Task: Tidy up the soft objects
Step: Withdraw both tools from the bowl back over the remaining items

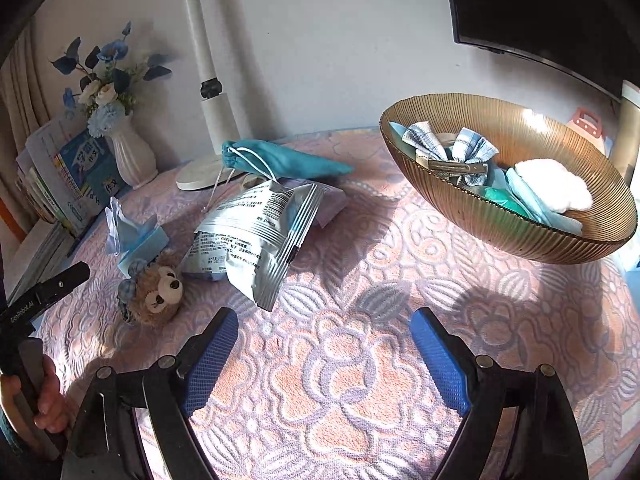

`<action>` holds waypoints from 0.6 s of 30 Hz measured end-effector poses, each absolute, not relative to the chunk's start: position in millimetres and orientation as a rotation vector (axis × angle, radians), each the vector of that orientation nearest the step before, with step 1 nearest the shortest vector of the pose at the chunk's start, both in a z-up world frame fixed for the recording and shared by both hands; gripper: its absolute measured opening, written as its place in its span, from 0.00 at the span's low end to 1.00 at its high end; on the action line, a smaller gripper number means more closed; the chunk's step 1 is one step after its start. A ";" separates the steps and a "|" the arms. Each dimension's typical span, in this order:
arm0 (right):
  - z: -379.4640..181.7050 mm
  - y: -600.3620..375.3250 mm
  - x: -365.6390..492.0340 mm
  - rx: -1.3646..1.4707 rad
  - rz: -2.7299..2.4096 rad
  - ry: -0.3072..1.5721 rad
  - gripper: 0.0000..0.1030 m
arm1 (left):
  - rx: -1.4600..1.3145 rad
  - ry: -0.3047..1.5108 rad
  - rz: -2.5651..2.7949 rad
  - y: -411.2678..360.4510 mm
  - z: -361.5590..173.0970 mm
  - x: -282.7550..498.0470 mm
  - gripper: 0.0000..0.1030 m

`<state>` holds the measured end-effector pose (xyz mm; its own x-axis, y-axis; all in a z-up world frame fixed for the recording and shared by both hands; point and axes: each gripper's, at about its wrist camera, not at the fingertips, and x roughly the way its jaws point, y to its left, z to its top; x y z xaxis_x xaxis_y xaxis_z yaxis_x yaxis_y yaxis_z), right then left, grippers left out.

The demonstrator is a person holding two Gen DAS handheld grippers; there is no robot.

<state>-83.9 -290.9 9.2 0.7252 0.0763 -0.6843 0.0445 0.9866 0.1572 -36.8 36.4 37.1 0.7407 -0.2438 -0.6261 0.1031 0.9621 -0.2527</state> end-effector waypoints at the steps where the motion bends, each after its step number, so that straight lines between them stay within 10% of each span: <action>1: 9.0 -288.5 -84.3 0.155 0.018 0.762 0.85 | -0.220 0.714 -0.191 39.0 36.4 -37.1 0.99; 18: 6.2 -263.8 -82.4 0.028 0.017 0.759 0.90 | -0.173 0.759 -0.180 32.2 31.2 -32.0 0.99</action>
<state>-82.4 -263.8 6.2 0.7252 0.0259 -0.6881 -0.0056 0.9995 0.0318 -32.0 32.2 31.2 0.7113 -0.2238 -0.6663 0.0995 0.9705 -0.2197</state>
